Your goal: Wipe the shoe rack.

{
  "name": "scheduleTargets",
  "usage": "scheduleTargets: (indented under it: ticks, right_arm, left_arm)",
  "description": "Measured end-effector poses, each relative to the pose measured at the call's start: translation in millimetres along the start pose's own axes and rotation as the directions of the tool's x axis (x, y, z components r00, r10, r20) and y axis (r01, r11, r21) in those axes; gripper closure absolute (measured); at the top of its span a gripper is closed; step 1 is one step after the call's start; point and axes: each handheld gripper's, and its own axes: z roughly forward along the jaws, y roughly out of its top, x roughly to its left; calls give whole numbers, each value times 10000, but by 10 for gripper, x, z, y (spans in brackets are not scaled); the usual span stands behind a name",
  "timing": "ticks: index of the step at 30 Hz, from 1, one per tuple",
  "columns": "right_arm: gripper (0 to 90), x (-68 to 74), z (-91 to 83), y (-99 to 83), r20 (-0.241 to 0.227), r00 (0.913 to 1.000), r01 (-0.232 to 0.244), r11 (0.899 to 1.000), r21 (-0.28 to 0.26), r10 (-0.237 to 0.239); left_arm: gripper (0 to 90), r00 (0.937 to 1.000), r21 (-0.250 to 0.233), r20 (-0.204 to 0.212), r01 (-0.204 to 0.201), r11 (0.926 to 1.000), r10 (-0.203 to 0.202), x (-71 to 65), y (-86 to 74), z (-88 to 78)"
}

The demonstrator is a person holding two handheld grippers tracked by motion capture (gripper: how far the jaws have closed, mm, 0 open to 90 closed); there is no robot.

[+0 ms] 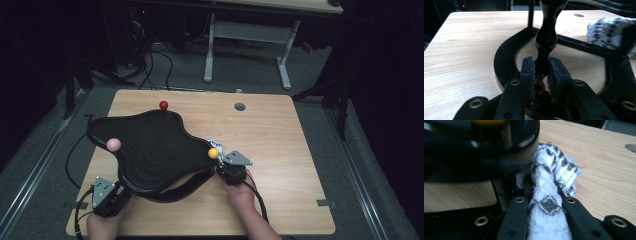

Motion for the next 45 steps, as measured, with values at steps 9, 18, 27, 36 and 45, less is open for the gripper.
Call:
scheduleTargets:
  ticks: [9,18,27,36,45]
  right_arm:
    - [818,-288,-521,-216,892,9949,-471,9989,14,468]
    - [817,-666,-1118,-548,2072,9704,-1254,9921,-75,1242]
    - [815,-615,-1241,-632,1830,9677,-1716,9848,-262,1735]
    - [810,-366,-1105,-545,1184,9818,-1465,9888,-273,1488]
    - [811,-336,-1125,-627,1219,9851,-1240,9922,117,1217]
  left_arm:
    - [750,9954,215,843,-465,9987,445,-396,191,506]
    - [749,9841,39,1663,-638,9980,622,-959,367,1135]
    - [748,9835,35,1688,-672,9977,657,-918,503,1477]
    - [747,9914,43,1221,-470,9989,461,-609,620,1721]
    - [529,9932,15,1145,-226,9997,223,-607,521,1407]
